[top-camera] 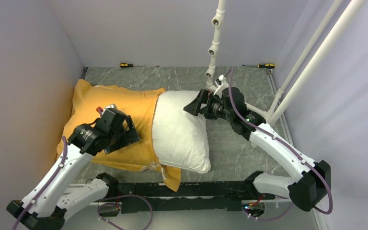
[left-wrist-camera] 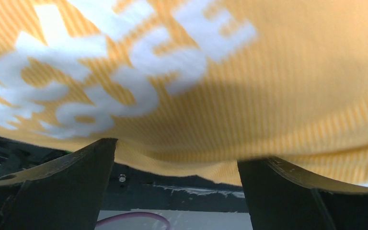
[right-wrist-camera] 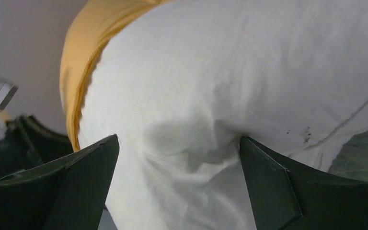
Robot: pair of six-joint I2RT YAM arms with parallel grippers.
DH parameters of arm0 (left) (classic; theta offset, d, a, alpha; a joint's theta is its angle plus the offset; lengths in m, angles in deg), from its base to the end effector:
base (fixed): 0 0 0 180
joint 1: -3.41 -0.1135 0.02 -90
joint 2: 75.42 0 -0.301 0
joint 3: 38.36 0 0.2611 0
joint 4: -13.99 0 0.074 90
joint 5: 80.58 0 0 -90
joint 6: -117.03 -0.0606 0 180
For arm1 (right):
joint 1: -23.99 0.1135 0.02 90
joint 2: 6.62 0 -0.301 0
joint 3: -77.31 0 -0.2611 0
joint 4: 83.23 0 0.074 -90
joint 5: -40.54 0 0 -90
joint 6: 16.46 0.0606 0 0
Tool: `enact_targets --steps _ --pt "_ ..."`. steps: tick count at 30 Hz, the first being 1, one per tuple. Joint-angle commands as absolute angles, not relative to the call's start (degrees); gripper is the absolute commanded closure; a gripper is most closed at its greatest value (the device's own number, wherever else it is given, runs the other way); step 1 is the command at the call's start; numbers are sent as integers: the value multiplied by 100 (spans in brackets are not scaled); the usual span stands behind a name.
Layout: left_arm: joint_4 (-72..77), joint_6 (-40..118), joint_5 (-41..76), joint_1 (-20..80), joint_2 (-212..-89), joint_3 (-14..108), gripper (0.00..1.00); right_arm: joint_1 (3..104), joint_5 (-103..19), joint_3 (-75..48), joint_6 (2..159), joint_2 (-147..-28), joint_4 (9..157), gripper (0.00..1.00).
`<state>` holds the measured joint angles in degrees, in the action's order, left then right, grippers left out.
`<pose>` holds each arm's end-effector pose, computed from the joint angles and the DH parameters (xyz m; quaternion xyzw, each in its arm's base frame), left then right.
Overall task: Put the pillow into the pillowcase
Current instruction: Stuff the pillow into the pillowcase.
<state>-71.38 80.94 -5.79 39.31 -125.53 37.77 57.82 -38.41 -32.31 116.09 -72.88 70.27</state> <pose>0.1139 -0.0628 0.3450 -0.1842 0.9387 -0.0945 0.2757 0.2283 0.1670 0.3570 0.0095 0.8287 0.4053 0.3859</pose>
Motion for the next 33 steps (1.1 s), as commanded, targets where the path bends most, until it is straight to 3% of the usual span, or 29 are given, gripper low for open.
enact_targets --steps 1,5,9,12,17,22,26,29,33 --pt "-6009 7630 418 2657 -12660 3333 0 5815 -3018 -3778 11920 -7500 7211 5" --pt "-4715 6766 1231 1746 -12721 2930 2 6170 -2616 -4494 12605 -7577 8151 39" --pt "-3278 5896 2193 1584 -13188 2984 5 6983 -2907 -4991 13092 -7418 8737 71" --pt "-2592 5509 2949 1580 -14162 3333 7 7758 -3308 -5379 13540 -7304 9498 84" --pt "-1971 5272 3771 1609 -15418 4291 8 8498 -4224 -5834 14110 -7035 10208 89" --pt "-2475 4769 3496 1753 -15934 5317 7 8683 -4522 -5712 14051 -7022 10172 83" --pt "-3363 4278 2414 1720 -15872 5816 3 8756 -4013 -4866 13313 -7576 9659 49" --pt "-4505 4223 1243 1528 -15745 6260 2 8927 -4356 -3968 12662 -7667 8305 23" --pt "-5471 4229 308 1350 -15166 6470 1 8873 -5174 -3392 12177 -7042 6924 6"
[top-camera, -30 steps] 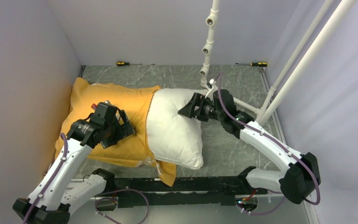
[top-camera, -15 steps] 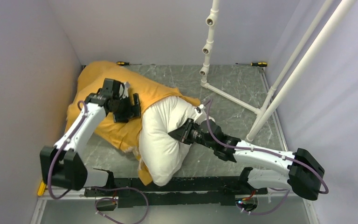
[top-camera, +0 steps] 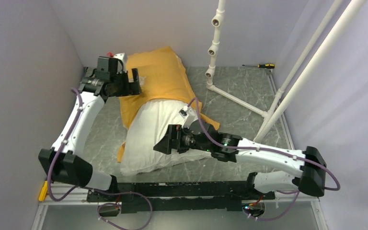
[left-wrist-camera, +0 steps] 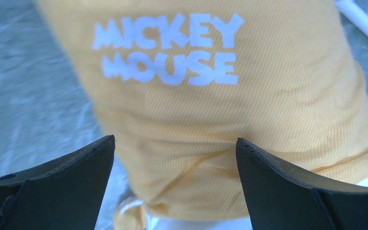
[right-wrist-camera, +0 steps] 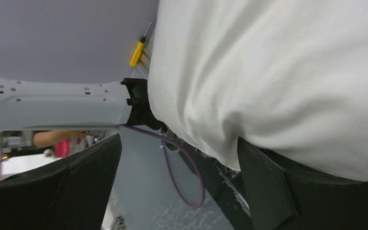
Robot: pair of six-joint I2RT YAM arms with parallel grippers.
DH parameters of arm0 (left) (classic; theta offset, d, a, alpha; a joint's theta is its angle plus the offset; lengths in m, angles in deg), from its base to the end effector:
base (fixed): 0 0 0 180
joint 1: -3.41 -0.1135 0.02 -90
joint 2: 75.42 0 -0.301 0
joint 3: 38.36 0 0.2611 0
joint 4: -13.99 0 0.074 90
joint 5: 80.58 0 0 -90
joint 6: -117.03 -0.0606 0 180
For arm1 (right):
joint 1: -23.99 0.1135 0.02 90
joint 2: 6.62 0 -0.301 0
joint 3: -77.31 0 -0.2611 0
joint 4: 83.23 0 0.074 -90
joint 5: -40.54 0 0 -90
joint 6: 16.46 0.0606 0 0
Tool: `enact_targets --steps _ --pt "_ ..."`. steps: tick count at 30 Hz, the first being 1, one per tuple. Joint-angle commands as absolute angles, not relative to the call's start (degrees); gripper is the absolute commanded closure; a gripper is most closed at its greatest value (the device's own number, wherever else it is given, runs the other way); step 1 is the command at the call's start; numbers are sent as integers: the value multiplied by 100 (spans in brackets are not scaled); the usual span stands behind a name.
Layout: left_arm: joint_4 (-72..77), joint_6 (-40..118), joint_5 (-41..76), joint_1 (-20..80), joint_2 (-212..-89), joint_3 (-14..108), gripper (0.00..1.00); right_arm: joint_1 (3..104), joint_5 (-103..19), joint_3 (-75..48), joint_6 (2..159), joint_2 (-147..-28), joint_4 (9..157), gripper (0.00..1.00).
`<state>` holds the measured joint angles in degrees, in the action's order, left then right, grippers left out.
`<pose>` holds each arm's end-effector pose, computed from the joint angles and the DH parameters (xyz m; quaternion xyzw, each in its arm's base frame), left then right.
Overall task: Put the pillow into the pillowcase
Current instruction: Stuff the pillow into the pillowcase.
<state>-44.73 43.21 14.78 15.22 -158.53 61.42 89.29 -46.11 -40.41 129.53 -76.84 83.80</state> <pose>0.3255 -0.0739 0.3973 -0.0158 0.9128 -0.1396 0.3835 0.1231 0.2762 0.3127 -0.0833 0.8193 0.5058 0.2569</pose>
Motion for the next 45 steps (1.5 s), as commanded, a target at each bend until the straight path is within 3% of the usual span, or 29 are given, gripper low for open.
enact_targets --steps 1,6,10,13,16,19,21,25,30,36,42,45 --pt "-5638 4231 308 1330 -14995 6489 1 8817 -5390 -3274 12078 -6840 6596 4" --pt "-5834 4450 1497 1316 -14183 6372 1 7952 -5861 -2896 11833 -6159 5107 2" --pt "-5707 4714 2999 1317 -13772 6178 2 6914 -5310 -3321 11677 -6201 4699 2" --pt "-5603 4918 4005 1325 -13593 5983 4 6739 -4249 -3857 11763 -6599 5464 4" --pt "-5755 5016 4276 1325 -13528 5924 11 7099 -2918 -4341 12237 -7141 7503 16" --pt "-6128 4842 4617 1338 -13639 5901 20 7883 -2346 -3831 12352 -7999 8638 18" --pt "-6111 4860 4697 1392 -13589 5726 21 8245 -2260 -3168 12184 -8510 8629 17" --pt "-5882 5148 4533 1590 -13255 5374 17 8070 -2653 -3127 12240 -8256 8463 10" --pt "-5658 5668 4163 2063 -12939 4881 16 7229 -3464 -3345 11743 -7151 7016 4" --pt "-5715 5973 2376 3325 -13051 4504 16 6995 -4881 -3243 11187 -6928 5212 2" --pt "-5567 6481 878 4362 -13656 3971 18 6974 -3956 -4450 11720 -7271 6603 7" --pt "-5244 6707 590 4417 -13866 3541 31 6974 -3771 -4758 11903 -7680 7310 17"
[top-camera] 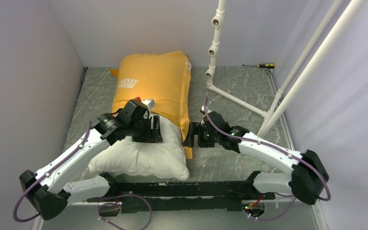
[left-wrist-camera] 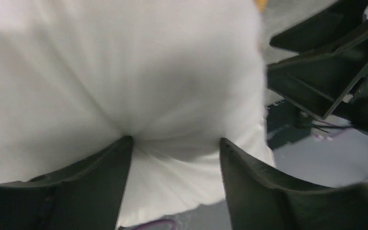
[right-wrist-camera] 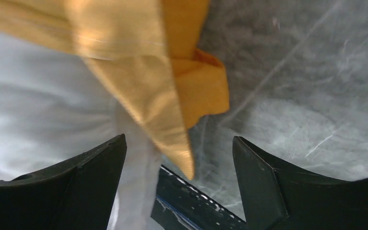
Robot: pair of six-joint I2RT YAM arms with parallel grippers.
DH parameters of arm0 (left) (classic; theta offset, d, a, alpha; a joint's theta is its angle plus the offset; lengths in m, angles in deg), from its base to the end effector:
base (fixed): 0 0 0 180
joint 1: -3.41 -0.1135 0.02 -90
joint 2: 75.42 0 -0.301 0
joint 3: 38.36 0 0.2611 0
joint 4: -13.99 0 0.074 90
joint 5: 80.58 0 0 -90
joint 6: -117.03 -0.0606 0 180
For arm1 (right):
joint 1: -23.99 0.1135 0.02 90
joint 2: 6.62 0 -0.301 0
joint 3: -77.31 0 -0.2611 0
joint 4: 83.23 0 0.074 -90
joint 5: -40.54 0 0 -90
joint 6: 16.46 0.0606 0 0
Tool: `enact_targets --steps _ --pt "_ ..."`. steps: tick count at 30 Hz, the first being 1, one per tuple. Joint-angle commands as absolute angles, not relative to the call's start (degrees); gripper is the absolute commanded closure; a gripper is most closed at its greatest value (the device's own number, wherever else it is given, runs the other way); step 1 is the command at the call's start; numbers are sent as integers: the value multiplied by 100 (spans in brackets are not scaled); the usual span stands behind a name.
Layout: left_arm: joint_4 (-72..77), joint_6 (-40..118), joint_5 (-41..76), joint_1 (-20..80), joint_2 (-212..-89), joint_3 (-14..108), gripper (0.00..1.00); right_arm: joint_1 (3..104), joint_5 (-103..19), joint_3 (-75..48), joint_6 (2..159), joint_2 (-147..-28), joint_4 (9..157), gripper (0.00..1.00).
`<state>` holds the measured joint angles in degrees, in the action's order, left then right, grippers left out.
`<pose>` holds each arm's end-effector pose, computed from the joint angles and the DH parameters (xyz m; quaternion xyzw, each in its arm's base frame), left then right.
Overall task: Put the pillow into the pillowcase
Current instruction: Stuff the pillow into the pillowcase.
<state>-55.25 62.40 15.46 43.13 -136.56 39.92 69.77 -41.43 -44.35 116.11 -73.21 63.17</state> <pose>0.1549 -0.1370 0.3481 0.0529 0.9432 -0.2371 0.2268 0.1743 0.1913 0.2629 -0.0541 0.9096 0.3294 0.2473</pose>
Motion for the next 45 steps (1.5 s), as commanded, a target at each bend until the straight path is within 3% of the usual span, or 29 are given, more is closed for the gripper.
enact_targets --steps 1,2,3,4,7,9,10,17,23,29,32,36,37,39,40,41,42,45 --pt "-5016 6722 569 4423 -13887 3390 40 6974 -3700 -4826 11926 -7829 7533 23" --pt "-4881 6757 508 4427 -13885 3258 51 6974 -3639 -4824 11902 -7978 7706 27" --pt "-4784 6780 428 4417 -13881 3148 62 6971 -3607 -4792 11860 -8093 7795 40" --pt "-4702 6772 370 4420 -13844 3098 71 6964 -3517 -4766 11832 -8165 7907 60" --pt "-4454 6664 265 4409 -13812 3026 87 6968 -3526 -4680 11765 -7957 7873 100" --pt "-4414 6563 223 4363 -13880 3075 99 6964 -3571 -4714 11730 -7516 7750 100" --pt "-4419 6546 172 4327 -13917 3119 100 6961 -3574 -4735 11732 -7156 7671 100" --pt "-3727 6182 661 3271 -14048 3636 100 6965 -2660 -4824 11720 -5768 7347 100" --pt "-3417 5700 960 2751 -15284 4851 100 7031 -1390 -5095 11843 -5644 8176 100" --pt "-3349 5315 1034 2522 -16694 5641 100 7093 -1363 -5246 11806 -5320 8508 100" --pt "-3665 5007 1343 2512 -16640 5781 100 7093 -1851 -5312 11972 -5390 8464 100" --pt "-4374 4757 1704 2512 -15727 5516 80 7085 -2262 -5356 12303 -5717 8565 100" --pt "-4647 4747 1731 2512 -15479 5520 69 7089 -2303 -5360 12374 -5795 8648 100" --pt "-5182 4697 1968 2512 -15025 5587 36 7085 -2352 -5278 12468 -5975 8698 100" --pt "-5448 4597 2180 2512 -14831 5651 28 7084 -2334 -5224 12497 -6079 8712 100" --pt "-5739 4525 2398 2512 -14677 5753 7 7091 -2330 -5165 12496 -6176 8709 100" --pt "-5991 4428 2695 2516 -14516 5844 1 7088 -2310 -5135 12518 -6246 8734 100" --pt "-6398 4183 3283 2561 -13867 5915 1 7084 -2322 -5087 12558 -6383 8802 100"
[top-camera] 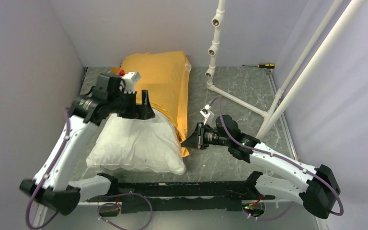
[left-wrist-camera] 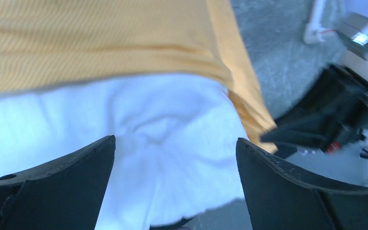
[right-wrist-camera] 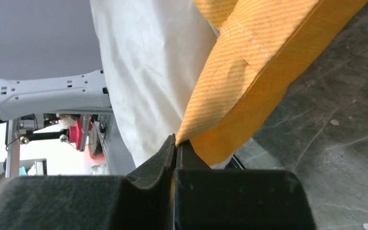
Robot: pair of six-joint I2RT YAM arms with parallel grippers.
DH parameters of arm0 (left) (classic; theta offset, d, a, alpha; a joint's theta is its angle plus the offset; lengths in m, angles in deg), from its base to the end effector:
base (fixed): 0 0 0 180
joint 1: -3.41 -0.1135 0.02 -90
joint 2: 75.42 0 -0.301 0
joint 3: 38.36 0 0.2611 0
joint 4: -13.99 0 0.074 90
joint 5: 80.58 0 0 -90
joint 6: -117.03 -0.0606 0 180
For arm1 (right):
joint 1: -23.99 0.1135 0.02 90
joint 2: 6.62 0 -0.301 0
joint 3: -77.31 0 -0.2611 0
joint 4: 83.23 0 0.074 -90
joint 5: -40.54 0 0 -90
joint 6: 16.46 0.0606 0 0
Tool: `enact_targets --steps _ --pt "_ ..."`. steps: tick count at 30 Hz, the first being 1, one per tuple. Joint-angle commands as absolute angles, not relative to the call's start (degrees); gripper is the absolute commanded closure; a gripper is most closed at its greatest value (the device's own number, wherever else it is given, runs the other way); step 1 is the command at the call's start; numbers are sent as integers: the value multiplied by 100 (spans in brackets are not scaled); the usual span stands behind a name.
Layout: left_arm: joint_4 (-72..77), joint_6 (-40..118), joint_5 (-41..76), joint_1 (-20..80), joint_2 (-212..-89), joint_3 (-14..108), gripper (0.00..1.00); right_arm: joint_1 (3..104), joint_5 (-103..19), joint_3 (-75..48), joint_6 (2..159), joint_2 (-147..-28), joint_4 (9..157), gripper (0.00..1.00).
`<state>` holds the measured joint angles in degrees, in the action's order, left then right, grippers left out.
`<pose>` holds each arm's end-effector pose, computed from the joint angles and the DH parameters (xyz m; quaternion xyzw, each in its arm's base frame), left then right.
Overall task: Put the pillow into the pillowcase
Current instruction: Stuff the pillow into the pillowcase.
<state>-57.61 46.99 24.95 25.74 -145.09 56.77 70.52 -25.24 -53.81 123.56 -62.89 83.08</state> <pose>0.2185 -0.1073 0.4125 0.0695 0.9179 -0.2504 0.2999 0.1418 0.1858 0.2838 -0.0941 0.8094 0.5280 0.2391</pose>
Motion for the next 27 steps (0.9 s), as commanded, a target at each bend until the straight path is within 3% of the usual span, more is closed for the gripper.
enact_targets --steps 1,6,10,13,19,21,27 --pt "-6391 4127 3410 2642 -13629 5852 1 7084 -2342 -5076 12577 -6400 8800 100" --pt "-6265 3868 3094 3725 -12946 5421 1 7075 -2262 -5077 12748 -6566 8868 100" --pt "-6244 3768 2096 4949 -13348 5221 1 7075 -2213 -5057 12795 -6661 8816 100" --pt "-5909 3652 814 6316 -13779 5260 1 7047 -2320 -5085 12808 -6625 8579 100" --pt "-5644 3370 -2911 9139 -14979 5302 1 6864 -2235 -5571 13195 -6497 8764 100" --pt "-6097 3763 -3661 9536 -15430 5413 1 6835 -2239 -5703 13286 -6430 8828 100" --pt "-6651 4501 -4296 9843 -15546 4626 1 6746 -2098 -6002 13464 -6278 9078 100"
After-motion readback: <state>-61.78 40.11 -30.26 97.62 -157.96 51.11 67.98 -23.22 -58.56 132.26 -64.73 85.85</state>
